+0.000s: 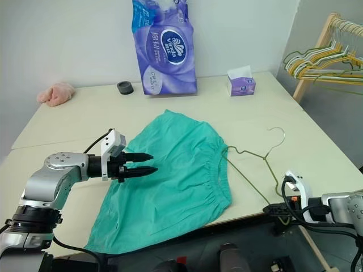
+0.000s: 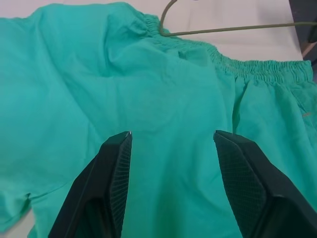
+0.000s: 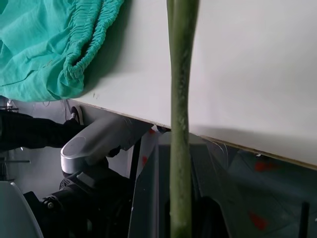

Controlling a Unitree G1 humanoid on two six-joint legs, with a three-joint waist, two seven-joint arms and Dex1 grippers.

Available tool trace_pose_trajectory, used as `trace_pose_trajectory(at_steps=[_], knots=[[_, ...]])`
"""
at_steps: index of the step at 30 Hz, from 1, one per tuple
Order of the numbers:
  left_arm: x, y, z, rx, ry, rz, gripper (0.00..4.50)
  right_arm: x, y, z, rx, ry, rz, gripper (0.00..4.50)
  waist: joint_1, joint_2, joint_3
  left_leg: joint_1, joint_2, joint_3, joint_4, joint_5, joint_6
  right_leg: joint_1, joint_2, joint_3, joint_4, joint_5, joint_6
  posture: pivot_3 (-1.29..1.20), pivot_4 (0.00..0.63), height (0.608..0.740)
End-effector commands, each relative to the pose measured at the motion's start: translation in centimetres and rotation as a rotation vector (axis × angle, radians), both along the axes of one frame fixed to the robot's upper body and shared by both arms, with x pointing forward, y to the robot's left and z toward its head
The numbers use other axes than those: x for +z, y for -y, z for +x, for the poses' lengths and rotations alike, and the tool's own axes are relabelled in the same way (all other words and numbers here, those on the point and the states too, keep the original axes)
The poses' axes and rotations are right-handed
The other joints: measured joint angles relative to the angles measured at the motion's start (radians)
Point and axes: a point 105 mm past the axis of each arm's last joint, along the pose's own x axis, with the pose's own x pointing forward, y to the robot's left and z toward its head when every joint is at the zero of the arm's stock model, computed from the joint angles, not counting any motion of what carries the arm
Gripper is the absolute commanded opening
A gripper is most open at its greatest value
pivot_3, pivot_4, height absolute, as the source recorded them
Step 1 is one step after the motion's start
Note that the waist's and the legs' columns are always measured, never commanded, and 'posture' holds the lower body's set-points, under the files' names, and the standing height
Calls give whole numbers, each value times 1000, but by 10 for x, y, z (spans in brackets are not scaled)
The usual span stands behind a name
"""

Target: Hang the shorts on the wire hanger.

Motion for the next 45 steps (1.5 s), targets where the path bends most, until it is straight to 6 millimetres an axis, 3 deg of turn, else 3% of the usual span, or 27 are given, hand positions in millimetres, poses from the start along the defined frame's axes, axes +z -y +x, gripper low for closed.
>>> trace_pose_trajectory(at_steps=[1,9,18,28,36,45], knots=[[11,-4,0,8,39,4,2764,4,2,-5,-10,3,13,0,0,0,0,0,0,0,0,0,1,0,0,0,0,0,0,-307,103,740],[10,-3,0,3,43,11,2764,5,1,-5,-21,-25,53,0,0,0,0,0,0,2,0,-1,1,0,0,1,0,0,0,-299,104,740],[8,-1,0,-2,45,22,2764,3,-17,1,25,-79,120,0,-1,0,0,1,0,2,0,-1,2,0,0,1,-1,0,0,-293,105,740],[8,-7,1,42,57,18,2764,13,-33,32,12,-81,202,0,1,0,1,0,0,3,0,-1,2,0,0,1,-1,0,0,-260,102,740],[10,-9,4,68,73,13,2764,3,-72,45,53,-88,251,0,3,0,1,0,1,2,0,-1,2,0,0,2,-1,0,0,-244,94,740],[12,-11,6,92,92,10,2764,12,-88,71,-32,-30,320,0,5,0,0,0,0,2,0,-1,2,-1,-1,2,0,0,0,-229,79,740]])
